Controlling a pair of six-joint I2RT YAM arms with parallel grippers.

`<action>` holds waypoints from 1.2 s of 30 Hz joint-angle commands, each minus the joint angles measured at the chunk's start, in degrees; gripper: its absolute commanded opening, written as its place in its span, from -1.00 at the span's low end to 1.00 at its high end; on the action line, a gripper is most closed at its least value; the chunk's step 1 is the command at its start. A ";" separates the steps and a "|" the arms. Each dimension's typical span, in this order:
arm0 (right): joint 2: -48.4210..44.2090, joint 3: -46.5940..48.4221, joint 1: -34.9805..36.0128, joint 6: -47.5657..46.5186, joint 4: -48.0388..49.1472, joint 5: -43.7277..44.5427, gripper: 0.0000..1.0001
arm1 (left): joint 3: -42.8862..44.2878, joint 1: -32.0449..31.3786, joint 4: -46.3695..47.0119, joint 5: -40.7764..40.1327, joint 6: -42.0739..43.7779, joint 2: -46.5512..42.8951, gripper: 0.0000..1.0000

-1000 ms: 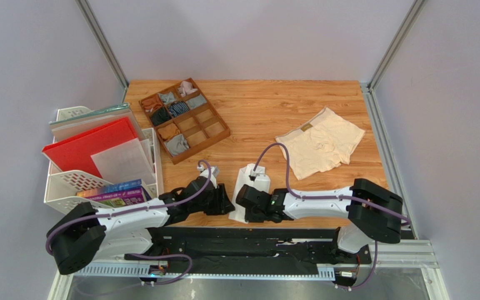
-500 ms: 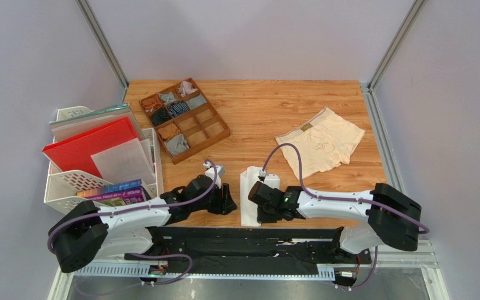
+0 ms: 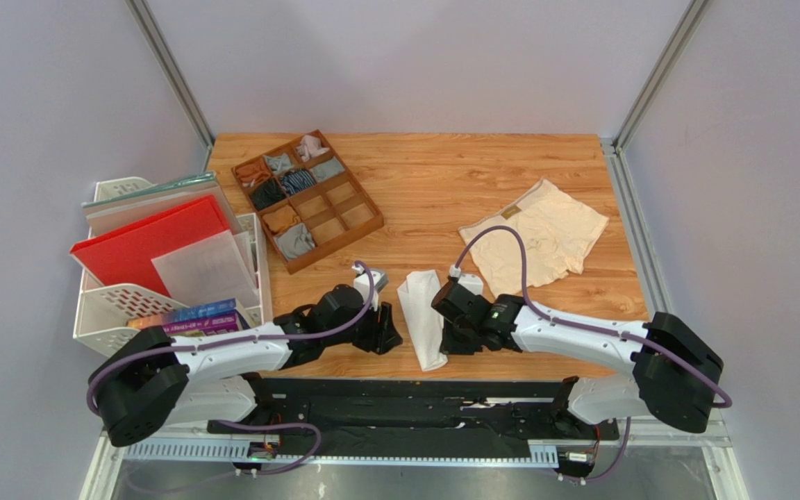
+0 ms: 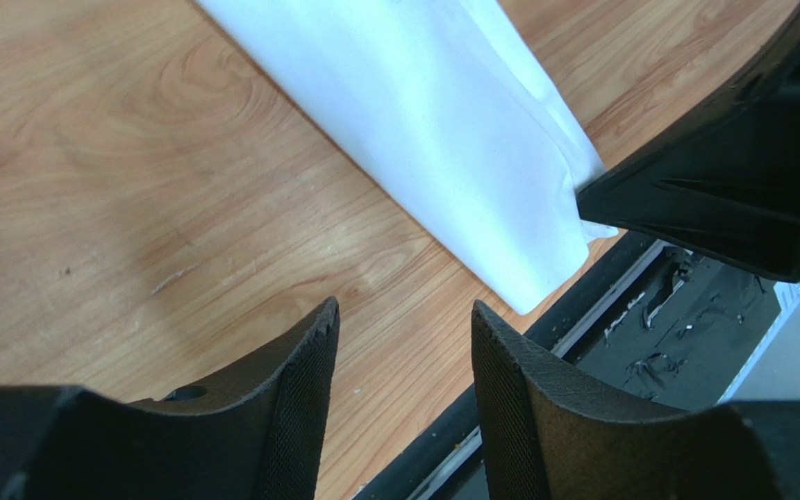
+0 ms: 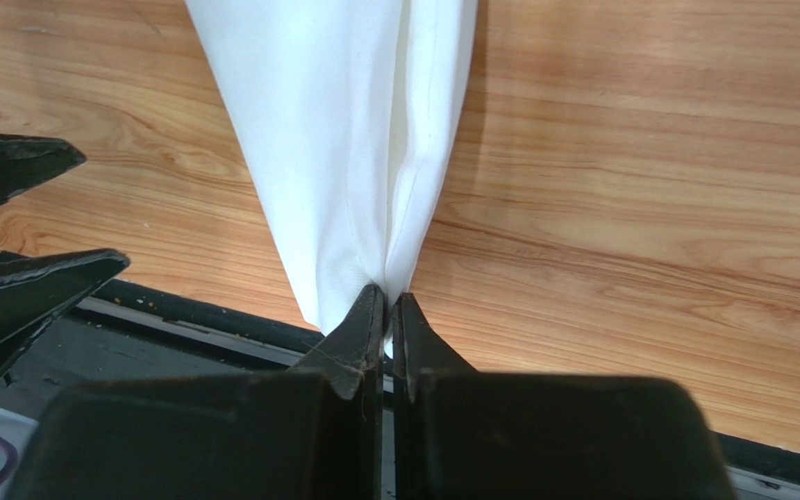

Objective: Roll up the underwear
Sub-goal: Adjust the underwear at the center of the board.

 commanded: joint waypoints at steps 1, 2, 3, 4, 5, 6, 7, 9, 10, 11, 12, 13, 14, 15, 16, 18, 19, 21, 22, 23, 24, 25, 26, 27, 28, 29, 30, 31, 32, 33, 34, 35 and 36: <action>-1.11 3.02 -2.00 -2.67 -2.70 -0.72 -1.00 | 4.03 -0.18 4.86 2.12 3.94 1.72 0.11; -1.11 3.10 -2.18 -3.10 -3.49 -0.72 -1.00 | 4.56 -0.18 5.21 2.64 4.38 3.21 0.11; -1.19 3.10 -2.44 -3.37 -3.50 -1.07 -1.00 | 5.09 -0.62 6.17 3.43 4.91 4.00 0.11; -1.28 2.93 -3.14 -3.63 -3.50 -2.29 -1.00 | 5.18 -0.97 6.87 3.62 6.22 5.14 0.11; -1.28 2.75 -3.50 -4.16 -3.67 -2.65 -1.00 | 5.10 -1.50 7.66 2.92 6.84 5.50 0.11; -1.28 2.84 -4.02 -4.51 -3.94 -2.74 -1.00 | 4.92 -2.46 8.80 2.65 7.89 5.77 0.11; -1.11 2.93 -4.29 -4.77 -4.11 -3.09 -1.00 | 4.92 -3.08 9.08 2.30 8.34 6.20 0.11; -0.76 2.75 -4.90 -5.39 -4.20 -3.36 -1.00 | 5.27 -4.31 8.55 -0.07 8.00 6.65 0.11; -0.67 2.58 -5.17 -5.48 -3.94 -3.53 -1.00 | 5.45 -4.66 8.55 -0.34 7.64 7.26 0.10; -0.67 2.40 -5.26 -5.57 -3.76 -3.62 -1.00 | 5.45 -5.10 8.72 -1.03 7.38 7.44 0.07; -0.58 2.23 -5.26 -5.39 -3.50 -3.62 -1.00 | 5.62 -5.97 8.73 -2.00 5.90 7.61 0.07; -0.41 2.05 -5.26 -5.31 -3.06 -3.71 -1.00 | 6.06 -6.85 7.68 -3.05 4.05 8.31 0.06; -0.40 1.53 -5.26 -4.96 -2.89 -3.71 -1.00 | 6.67 -6.78 5.76 -3.67 1.51 8.84 0.04; -0.58 1.26 -5.26 -4.69 -2.62 -3.80 -1.00 | 7.72 -6.86 2.61 -3.59 -3.39 9.28 0.04; -0.75 0.82 -5.26 -4.43 -2.10 -4.06 -1.00 | 7.65 -7.21 2.31 -2.98 -5.35 9.98 0.04; -1.19 -0.23 -5.26 -4.08 -1.83 -3.97 -1.00 | 6.86 -8.00 2.40 -2.62 -10.52 10.16 0.04; -1.28 -0.67 -5.26 -3.99 -1.74 -4.06 -1.00 | 6.59 -8.61 2.66 -3.06 -11.68 10.08 0.04; -1.63 -1.64 -5.17 -3.90 -1.48 -4.24 -1.00 | 6.24 -10.72 3.71 -4.55 -12.84 9.99 0.04; -2.07 -1.99 -5.17 -3.81 -1.30 -4.58 -1.00 | 6.41 -11.43 3.98 -6.04 -12.23 10.08 0.04; -2.33 -2.60 -5.17 -3.72 -1.39 -4.68 -1.00 | 7.02 -12.30 4.07 -7.62 -11.53 9.99 0.06; -2.69 -2.78 -5.17 -3.72 -1.48 -4.76 -1.00 | 7.29 -12.49 4.33 -8.42 -9.52 9.90 0.07; -3.47 -3.04 -5.17 -3.81 -1.91 -4.76 -1.00 | 7.29 -12.57 5.29 -9.12 -8.28 9.64 0.08; -3.83 -3.31 -5.17 -3.81 -2.00 -4.68 -1.00 | 7.38 -12.58 7.47 -9.56 -7.31 9.46 0.10; -4.27 -3.75 -5.17 -3.72 -2.18 -4.68 -1.00 | 7.56 -12.58 8.45 -9.65 -5.04 9.37 0.10; -4.62 -3.92 -5.17 -3.72 -2.35 -4.68 -1.00 | 7.82 -12.58 9.59 -9.39 -4.15 9.72 0.11; -5.23 -4.10 -5.17 -3.55 -2.36 -4.76 -1.00 | 8.26 -12.58 11.95 -8.61 -3.01 10.07 0.11; -5.59 -4.36 -5.17 -3.46 -2.27 -5.03 -1.00 | 8.70 -12.66 12.59 -7.99 -2.73 11.38 0.11; -5.76 -4.45 -5.17 -3.46 -2.27 -5.11 -1.00 | 9.13 -12.66 13.20 -7.55 -2.47 12.26 0.11; -6.37 -4.45 -5.17 -3.28 -2.36 -5.38 -1.00 | 9.84 -12.58 14.69 -6.50 -1.86 13.32 0.11; -6.64 -4.45 -5.17 -3.37 -2.36 -5.81 -1.00 | 10.10 -12.58 15.49 -6.14 -1.42 15.24 0.11; -6.82 -4.37 -5.17 -3.37 -2.44 -5.91 -1.00 | 9.76 -12.58 18.63 -5.79 -0.98 16.13 0.11; -7.34 -4.37 -5.17 -3.37 -2.62 -5.82 -1.00 | 9.15 -12.58 21.01 -5.61 -0.02 16.75 0.11; -7.52 -4.28 -5.17 -3.37 -3.23 -5.91 -1.00 | 8.27 -12.58 24.08 -5.35 0.34 17.71 0.11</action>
